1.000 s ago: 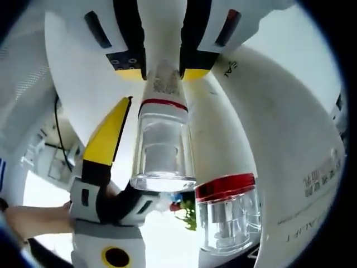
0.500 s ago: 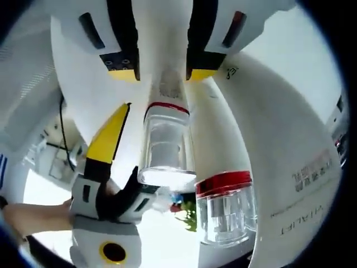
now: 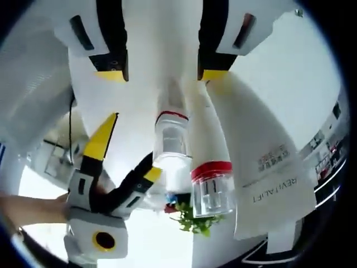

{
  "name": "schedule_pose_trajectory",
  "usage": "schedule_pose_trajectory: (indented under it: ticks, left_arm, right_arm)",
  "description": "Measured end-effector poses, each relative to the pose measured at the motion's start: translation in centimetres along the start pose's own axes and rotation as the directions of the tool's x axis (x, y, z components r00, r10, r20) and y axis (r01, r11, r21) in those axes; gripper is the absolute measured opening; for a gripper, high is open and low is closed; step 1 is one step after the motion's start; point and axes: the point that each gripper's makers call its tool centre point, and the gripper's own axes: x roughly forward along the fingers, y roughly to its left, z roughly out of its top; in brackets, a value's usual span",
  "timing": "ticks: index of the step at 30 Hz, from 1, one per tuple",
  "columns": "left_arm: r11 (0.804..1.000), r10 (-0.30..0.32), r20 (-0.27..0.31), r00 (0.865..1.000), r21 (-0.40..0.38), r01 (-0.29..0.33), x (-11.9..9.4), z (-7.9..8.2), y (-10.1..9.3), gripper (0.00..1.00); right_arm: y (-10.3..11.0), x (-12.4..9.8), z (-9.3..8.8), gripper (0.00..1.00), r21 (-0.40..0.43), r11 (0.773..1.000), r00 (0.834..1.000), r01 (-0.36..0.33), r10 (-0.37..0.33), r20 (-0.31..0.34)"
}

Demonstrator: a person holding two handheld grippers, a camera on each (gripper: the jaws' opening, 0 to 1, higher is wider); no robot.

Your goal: Arrange the skincare products in the storage area until every visible bottle or jar stands upright without overlapping.

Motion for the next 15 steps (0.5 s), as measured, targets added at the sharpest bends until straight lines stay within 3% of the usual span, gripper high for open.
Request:
schedule_pose_trajectory:
  ticks: [7,15]
  left_arm:
    - [1.0,0.017,-0.014,1.0,-0.024,-0.017,-2.2,-0.5,-1.0,0.59]
    - [0.995,0.033,-0.037,0.999,-0.098,-0.036,-4.9,-1.9,-2.7,0.69]
  right_arm:
    - [1.4,-1.3,-0.2,0.46,0.028,0.999,1.0,0.028,-0.028,0.001]
    - [2.4,-3.0,-0.1,0.64,0.106,0.989,0.994,0.103,-0.106,0.02]
